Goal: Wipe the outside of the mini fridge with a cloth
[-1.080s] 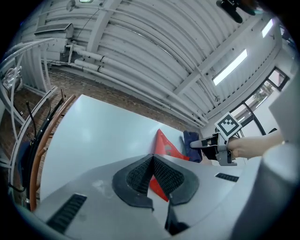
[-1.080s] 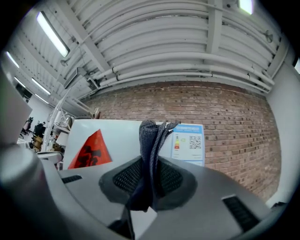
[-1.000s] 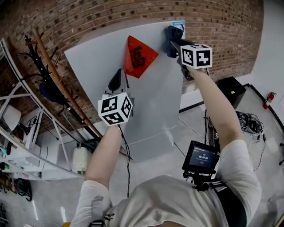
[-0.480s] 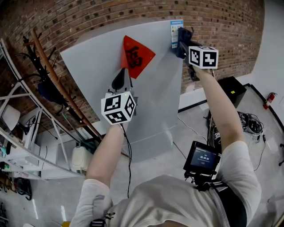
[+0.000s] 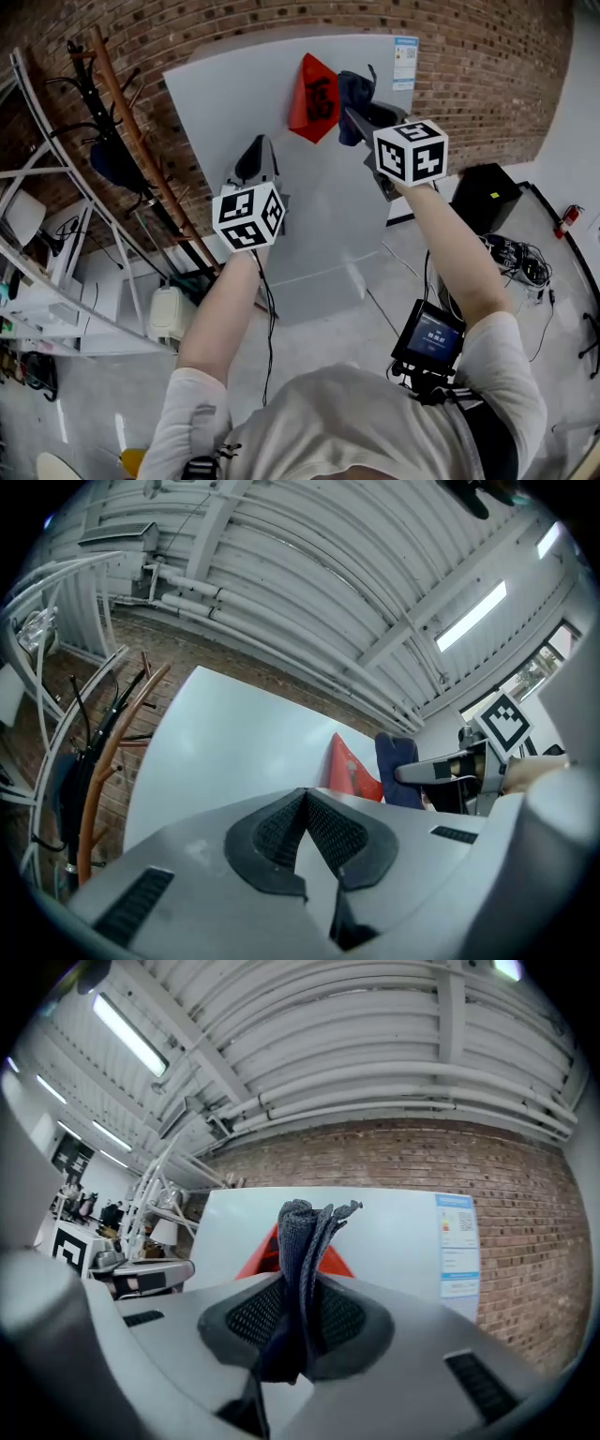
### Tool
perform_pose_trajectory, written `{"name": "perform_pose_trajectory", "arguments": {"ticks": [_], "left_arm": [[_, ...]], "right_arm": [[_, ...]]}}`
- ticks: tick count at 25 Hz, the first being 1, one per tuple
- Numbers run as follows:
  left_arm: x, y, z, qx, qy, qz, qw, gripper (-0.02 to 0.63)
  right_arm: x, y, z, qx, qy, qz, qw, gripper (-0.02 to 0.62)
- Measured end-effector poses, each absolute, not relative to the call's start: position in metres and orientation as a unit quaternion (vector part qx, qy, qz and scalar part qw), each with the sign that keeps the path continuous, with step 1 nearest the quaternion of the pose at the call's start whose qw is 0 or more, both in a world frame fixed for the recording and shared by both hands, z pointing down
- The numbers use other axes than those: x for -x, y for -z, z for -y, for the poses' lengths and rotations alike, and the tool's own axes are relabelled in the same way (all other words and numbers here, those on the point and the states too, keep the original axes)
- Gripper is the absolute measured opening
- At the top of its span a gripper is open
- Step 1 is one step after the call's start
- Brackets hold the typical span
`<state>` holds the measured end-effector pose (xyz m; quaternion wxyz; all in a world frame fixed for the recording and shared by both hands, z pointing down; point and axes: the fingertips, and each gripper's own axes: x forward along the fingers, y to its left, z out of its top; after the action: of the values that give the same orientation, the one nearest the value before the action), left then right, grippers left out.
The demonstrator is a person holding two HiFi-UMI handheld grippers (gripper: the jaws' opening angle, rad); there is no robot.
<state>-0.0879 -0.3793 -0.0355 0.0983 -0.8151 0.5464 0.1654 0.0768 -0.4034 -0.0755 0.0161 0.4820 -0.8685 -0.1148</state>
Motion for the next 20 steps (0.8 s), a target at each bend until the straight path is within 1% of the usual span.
{"name": "perform_pose_trajectory", "arguments": {"ticks": [6,11,16,20], "left_arm": [[0.145,0.025,0.360,0.796,-0.151,-0.578,0.099,0.000],[0.197,0.015,0.344,0.777,-0.138,-0.605,0.101,0.000],[0.243,0.007,0.333,0.764,-0.128,-0.625,0.098,0.000],[0.267,0.000,0.330,0.759,-0.122,-0.632,0.095,0.001]], "right_arm": [[0.038,0.049,0.383,-0.413,0.126,0.901,0.039,0.080],[0.119,0.025,0.382,-0.380,0.133,0.914,0.054,0.080],[0.180,0.004,0.386,-0.364,0.129,0.921,0.061,0.080],[0.209,-0.007,0.395,-0.371,0.130,0.917,0.065,0.080]]}}
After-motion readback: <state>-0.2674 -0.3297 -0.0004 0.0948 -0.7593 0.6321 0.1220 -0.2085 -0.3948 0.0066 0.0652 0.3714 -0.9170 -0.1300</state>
